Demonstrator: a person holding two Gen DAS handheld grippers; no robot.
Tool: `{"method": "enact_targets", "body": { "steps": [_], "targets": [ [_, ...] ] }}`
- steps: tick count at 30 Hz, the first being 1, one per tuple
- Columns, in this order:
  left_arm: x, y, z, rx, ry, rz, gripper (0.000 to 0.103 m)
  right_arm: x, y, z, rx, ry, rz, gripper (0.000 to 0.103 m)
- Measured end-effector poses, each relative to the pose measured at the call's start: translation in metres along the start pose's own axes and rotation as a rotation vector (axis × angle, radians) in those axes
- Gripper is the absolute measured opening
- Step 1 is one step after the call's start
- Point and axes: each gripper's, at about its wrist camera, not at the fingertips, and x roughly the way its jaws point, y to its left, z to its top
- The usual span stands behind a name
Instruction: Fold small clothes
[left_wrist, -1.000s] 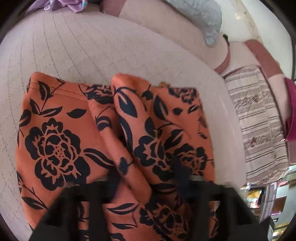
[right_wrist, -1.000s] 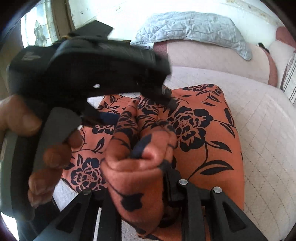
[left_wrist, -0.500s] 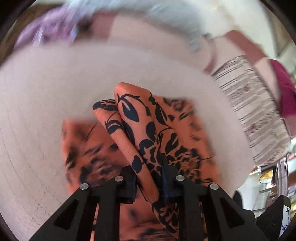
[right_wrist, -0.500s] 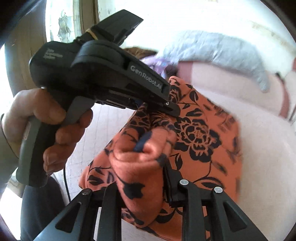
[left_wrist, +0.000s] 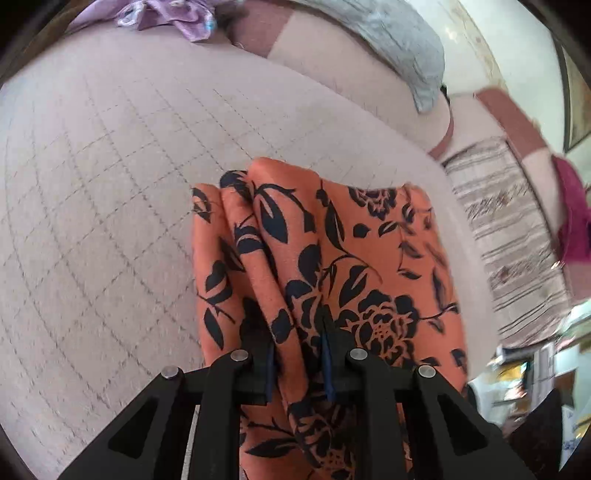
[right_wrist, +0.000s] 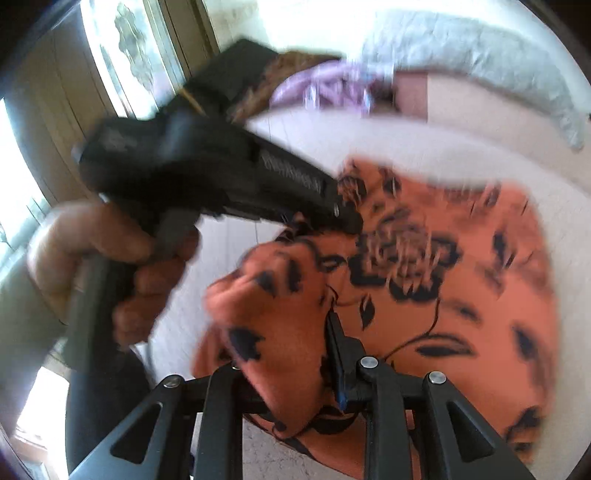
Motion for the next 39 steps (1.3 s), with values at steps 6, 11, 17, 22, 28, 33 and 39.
{"method": "enact_targets", "body": {
  "steps": [6, 11, 17, 22, 28, 33, 39],
  "targets": [
    [-0.03, -0.026, 0.009, 0.119, -0.083, 0.018, 0.019, -0.03, -0.002, -0.002, 0.04, -0.076, 0.046, 0.027],
    [-0.004, 0.025, -0.004, -0.008, -0.003, 0.03, 0.029, -0.019, 0.01, -0.012, 0.025, -0.059, 0.091, 0.038],
    [-0.016, 0.024, -0.011, -0.042, -0.048, 0.025, 0.035, -0.029, 0.022, -0.026, -0.039, -0.062, 0.17, 0.071],
    [-0.045, 0.012, -0.028, -0.085, -0.086, -0.02, 0.042, -0.066, -0.014, -0.039, 0.087, -0.116, 0.154, 0.071],
    [-0.053, -0.014, -0.068, -0.109, -0.083, -0.059, 0.064, -0.093, -0.056, -0.047, 0.225, -0.146, 0.153, 0.074],
    [-0.032, -0.013, -0.087, -0.123, -0.027, 0.022, 0.022, -0.098, -0.079, -0.065, 0.344, -0.137, 0.224, 0.074],
    [-0.063, -0.036, -0.088, -0.136, -0.138, -0.106, 0.018, -0.112, -0.097, -0.08, 0.431, -0.161, 0.245, 0.074]
  ]
}}
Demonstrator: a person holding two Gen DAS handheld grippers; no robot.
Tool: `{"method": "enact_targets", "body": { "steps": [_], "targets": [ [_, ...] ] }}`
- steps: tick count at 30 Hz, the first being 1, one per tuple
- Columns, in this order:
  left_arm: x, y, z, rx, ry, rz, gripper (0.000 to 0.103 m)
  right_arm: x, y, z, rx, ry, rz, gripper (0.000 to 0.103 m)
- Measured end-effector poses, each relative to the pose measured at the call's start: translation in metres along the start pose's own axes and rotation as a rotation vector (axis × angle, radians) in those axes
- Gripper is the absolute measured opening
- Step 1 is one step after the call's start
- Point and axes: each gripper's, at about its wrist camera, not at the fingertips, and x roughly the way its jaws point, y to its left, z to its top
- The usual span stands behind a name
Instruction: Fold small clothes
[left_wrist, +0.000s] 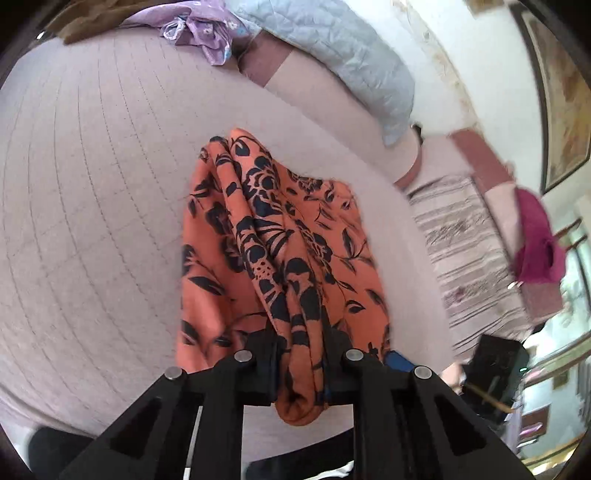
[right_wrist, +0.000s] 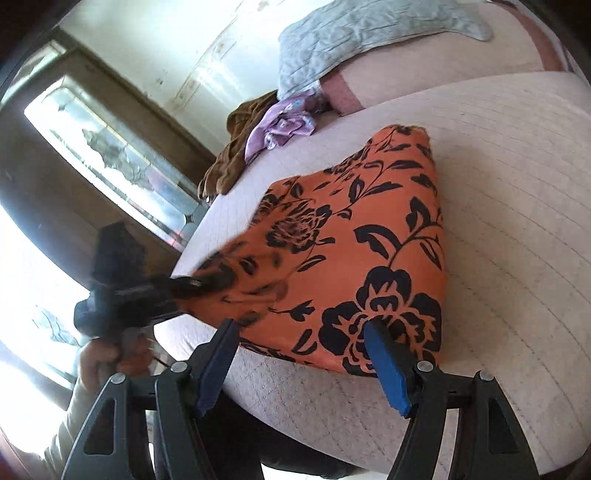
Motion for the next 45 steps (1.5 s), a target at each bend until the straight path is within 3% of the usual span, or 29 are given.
{"method": "enact_targets", "body": {
  "steps": [3, 4, 6, 12, 15, 18, 24, 28, 31, 32, 34, 39, 42, 44, 45],
  "targets": [
    [0.033, 0.039, -0.017, -0.093, 0.103, 0.086, 0.018, -0.008, -0.008, 0.004, 0.031, -0.024, 0.01, 0.074],
    [0.04, 0.052, -0.022, -0.111, 0.107, 0.075, 0.018, -0.01, -0.011, 0.006, 0.043, -0.028, 0.012, 0.074],
    [0.031, 0.052, -0.023, -0.114, 0.063, 0.043, 0.018, -0.013, -0.016, 0.008, 0.059, -0.029, 0.015, 0.074],
    [0.014, 0.022, -0.003, 0.034, 0.016, 0.094, 0.016, -0.015, -0.028, 0.01, 0.096, -0.028, 0.025, 0.074],
    [0.022, 0.04, -0.001, -0.011, 0.037, 0.131, 0.016, -0.016, -0.029, 0.006, 0.115, -0.039, 0.029, 0.074],
    [0.018, 0.064, -0.008, -0.089, 0.029, 0.084, 0.016, -0.016, -0.031, 0.005, 0.123, -0.035, 0.032, 0.074],
    [0.019, 0.045, -0.007, -0.017, 0.025, 0.165, 0.022, -0.02, -0.036, 0.013, 0.132, -0.04, 0.048, 0.074],
    [0.018, 0.036, -0.007, 0.007, 0.019, 0.205, 0.025, -0.02, -0.037, 0.035, 0.171, -0.059, 0.138, 0.077],
    [0.013, 0.024, -0.007, 0.031, 0.014, 0.27, 0.032, 0.003, -0.047, 0.049, 0.224, -0.025, 0.209, 0.083],
    [0.008, 0.019, -0.007, 0.038, 0.008, 0.307, 0.042, 0.015, -0.054, 0.05, 0.252, 0.006, 0.206, 0.083],
    [-0.009, 0.005, -0.006, 0.074, -0.04, 0.41, 0.052, 0.037, -0.068, 0.049, 0.324, 0.06, 0.23, 0.083],
    [-0.034, -0.033, 0.011, 0.155, -0.169, 0.401, 0.063, 0.039, -0.067, 0.049, 0.317, 0.056, 0.247, 0.084],
    [-0.013, -0.049, 0.026, 0.229, -0.169, 0.339, 0.067, 0.041, -0.067, 0.048, 0.321, 0.055, 0.248, 0.085],
    [0.019, -0.05, 0.035, 0.262, -0.134, 0.368, 0.067, 0.041, -0.066, 0.049, 0.315, 0.06, 0.24, 0.085],
    [0.043, -0.041, 0.039, 0.273, -0.086, 0.435, 0.067, 0.041, -0.065, 0.05, 0.309, 0.068, 0.237, 0.085]
  ]
}}
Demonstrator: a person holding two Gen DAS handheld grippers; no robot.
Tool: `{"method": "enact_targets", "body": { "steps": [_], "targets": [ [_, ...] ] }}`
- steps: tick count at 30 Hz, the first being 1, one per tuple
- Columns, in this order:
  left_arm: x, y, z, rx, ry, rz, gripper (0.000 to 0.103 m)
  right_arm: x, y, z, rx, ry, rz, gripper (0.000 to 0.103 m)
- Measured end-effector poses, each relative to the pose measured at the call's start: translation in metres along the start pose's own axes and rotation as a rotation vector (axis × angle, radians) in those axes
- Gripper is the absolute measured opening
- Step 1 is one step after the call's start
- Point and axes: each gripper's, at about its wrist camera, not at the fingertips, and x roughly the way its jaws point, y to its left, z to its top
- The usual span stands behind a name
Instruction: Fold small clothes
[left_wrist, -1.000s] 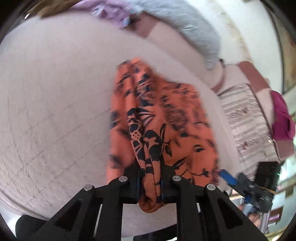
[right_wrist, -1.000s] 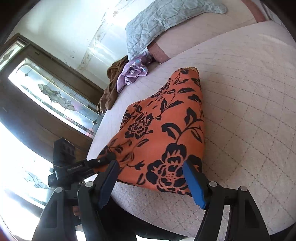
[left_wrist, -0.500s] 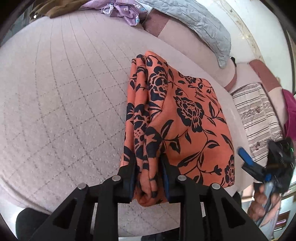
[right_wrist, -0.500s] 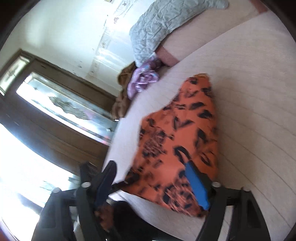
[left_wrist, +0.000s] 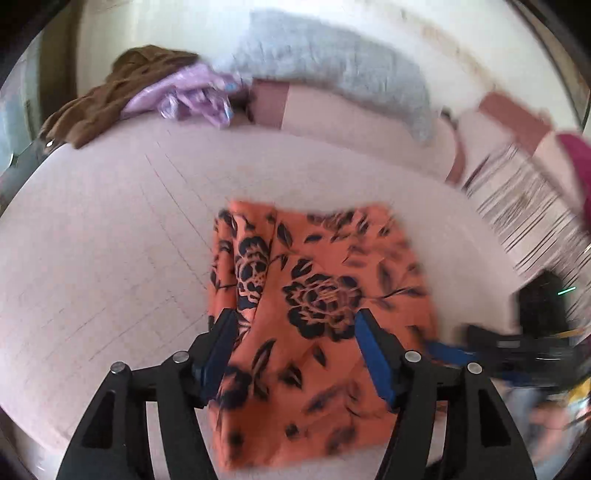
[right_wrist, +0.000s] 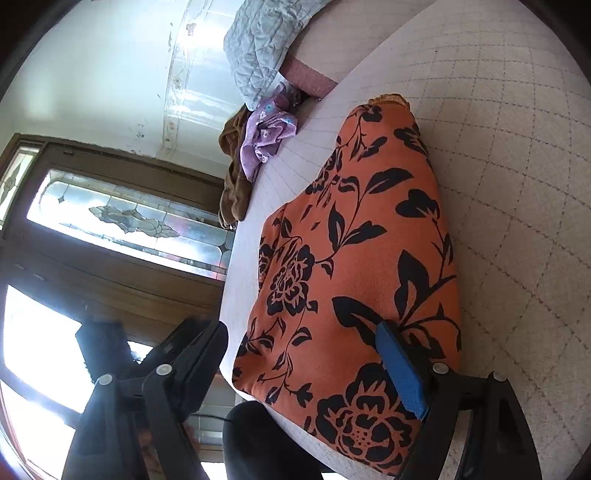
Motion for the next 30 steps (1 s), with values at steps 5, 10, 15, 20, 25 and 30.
{"method": "enact_targets", "body": {
  "steps": [5, 10, 15, 20, 25, 30],
  "targets": [
    [0.041, 0.019, -0.013, -0.069, 0.08, 0.044, 0.065, -0.028, -0.001, 0.005, 0.012, -0.059, 0.005, 0.085],
    [0.044, 0.028, -0.016, -0.092, 0.076, 0.025, 0.069, -0.036, -0.048, 0.016, 0.158, -0.059, -0.075, 0.085],
    [0.044, 0.036, -0.023, -0.113, 0.066, 0.009, 0.07, 0.016, -0.03, 0.007, 0.075, 0.107, -0.131, 0.045],
    [0.04, 0.038, -0.028, -0.11, 0.06, -0.001, 0.072, 0.013, 0.025, 0.001, -0.155, 0.044, -0.313, 0.039],
    [0.043, 0.04, -0.033, -0.108, 0.056, -0.002, 0.073, 0.014, -0.023, 0.002, -0.011, 0.068, -0.256, 0.055],
    [0.043, 0.043, -0.034, -0.112, 0.053, -0.012, 0.073, -0.001, -0.039, 0.033, 0.11, -0.005, -0.102, 0.072]
  ]
}}
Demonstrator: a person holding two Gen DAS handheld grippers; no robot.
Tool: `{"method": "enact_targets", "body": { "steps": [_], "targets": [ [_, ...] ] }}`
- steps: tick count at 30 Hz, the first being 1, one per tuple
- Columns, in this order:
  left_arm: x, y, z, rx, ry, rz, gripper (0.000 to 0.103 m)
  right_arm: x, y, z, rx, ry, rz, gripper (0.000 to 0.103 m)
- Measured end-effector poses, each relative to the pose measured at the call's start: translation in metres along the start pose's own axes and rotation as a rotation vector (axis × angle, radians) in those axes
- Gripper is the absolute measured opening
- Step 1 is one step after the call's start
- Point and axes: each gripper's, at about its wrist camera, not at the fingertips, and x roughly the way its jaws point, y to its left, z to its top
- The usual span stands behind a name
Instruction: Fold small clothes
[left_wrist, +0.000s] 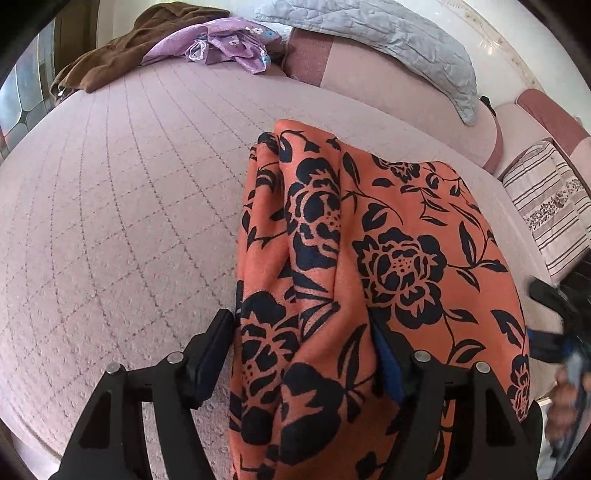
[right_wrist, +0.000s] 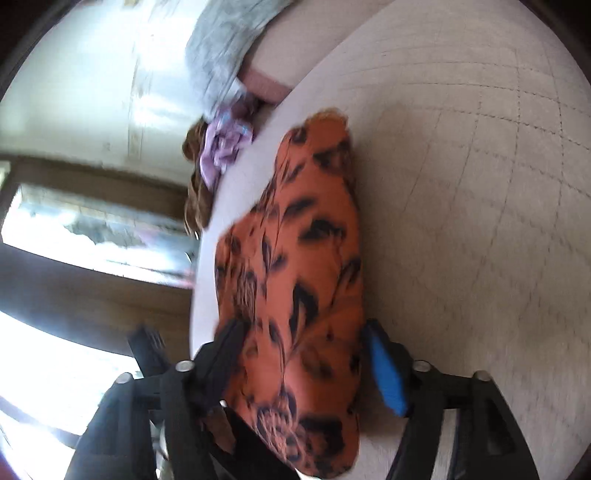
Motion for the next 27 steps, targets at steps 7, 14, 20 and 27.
{"method": "enact_targets", "body": {
  "steps": [7, 14, 20, 27],
  "targets": [
    [0.0, 0.005, -0.001, -0.008, -0.005, -0.012, 0.074, 0.018, 0.056, 0.01, -0.202, -0.01, -0.116, 0.033],
    [0.001, 0.005, -0.002, -0.005, -0.008, -0.013, 0.077, 0.029, 0.011, 0.019, -0.078, 0.015, -0.112, 0.055],
    [0.001, 0.001, -0.001, -0.007, -0.006, -0.013, 0.077, 0.043, 0.01, 0.059, 0.0, -0.02, -0.041, 0.076],
    [0.002, 0.003, 0.002, -0.016, 0.0, -0.031, 0.077, 0.056, 0.066, 0.053, -0.216, -0.026, -0.173, 0.032]
  ]
}}
